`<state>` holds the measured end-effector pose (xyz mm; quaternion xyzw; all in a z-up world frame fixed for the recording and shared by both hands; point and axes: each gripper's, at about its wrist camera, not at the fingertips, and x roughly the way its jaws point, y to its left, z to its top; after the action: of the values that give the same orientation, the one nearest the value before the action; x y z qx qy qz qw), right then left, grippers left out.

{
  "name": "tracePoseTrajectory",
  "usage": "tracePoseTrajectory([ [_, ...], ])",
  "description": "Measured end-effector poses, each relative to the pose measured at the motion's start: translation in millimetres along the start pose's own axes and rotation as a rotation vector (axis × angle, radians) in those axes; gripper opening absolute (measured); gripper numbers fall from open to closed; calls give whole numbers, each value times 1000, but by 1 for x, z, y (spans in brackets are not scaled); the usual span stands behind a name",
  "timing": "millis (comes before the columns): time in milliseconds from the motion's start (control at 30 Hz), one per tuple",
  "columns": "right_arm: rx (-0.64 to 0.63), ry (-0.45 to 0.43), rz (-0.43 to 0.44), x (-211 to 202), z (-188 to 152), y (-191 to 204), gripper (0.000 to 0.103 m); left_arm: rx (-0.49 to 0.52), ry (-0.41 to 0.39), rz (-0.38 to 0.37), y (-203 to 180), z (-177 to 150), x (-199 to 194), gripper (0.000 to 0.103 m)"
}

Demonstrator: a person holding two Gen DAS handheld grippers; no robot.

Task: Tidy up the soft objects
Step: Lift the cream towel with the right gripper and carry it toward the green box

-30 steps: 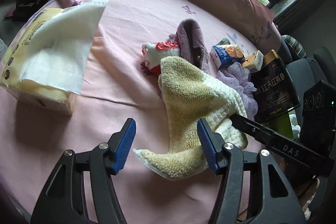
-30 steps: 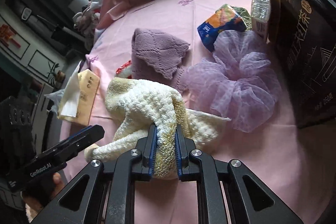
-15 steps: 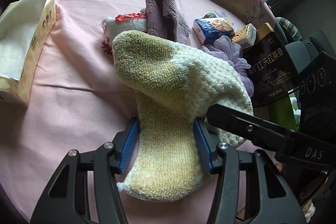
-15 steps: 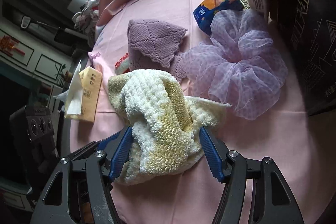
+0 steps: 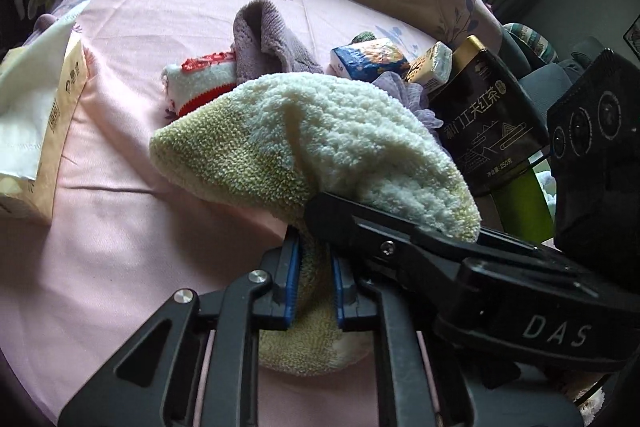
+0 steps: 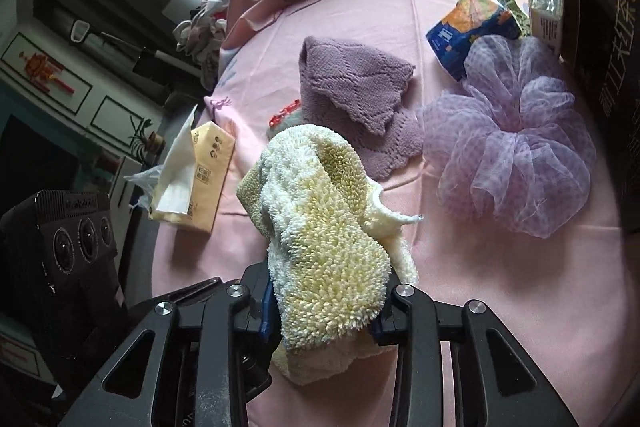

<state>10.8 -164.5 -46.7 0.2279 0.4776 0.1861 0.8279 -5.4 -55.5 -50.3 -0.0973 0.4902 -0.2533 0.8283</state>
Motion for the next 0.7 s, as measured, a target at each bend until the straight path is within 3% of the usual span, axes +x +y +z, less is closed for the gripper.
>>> tracePoseTrajectory([
  [300,-76,-134,13,-38,1,20,37,43,-150,-10,-19,3,-28,10],
  [700,-106,-230,15,-69,2,21,37,66,-254,-24,-39,3,-44,10],
])
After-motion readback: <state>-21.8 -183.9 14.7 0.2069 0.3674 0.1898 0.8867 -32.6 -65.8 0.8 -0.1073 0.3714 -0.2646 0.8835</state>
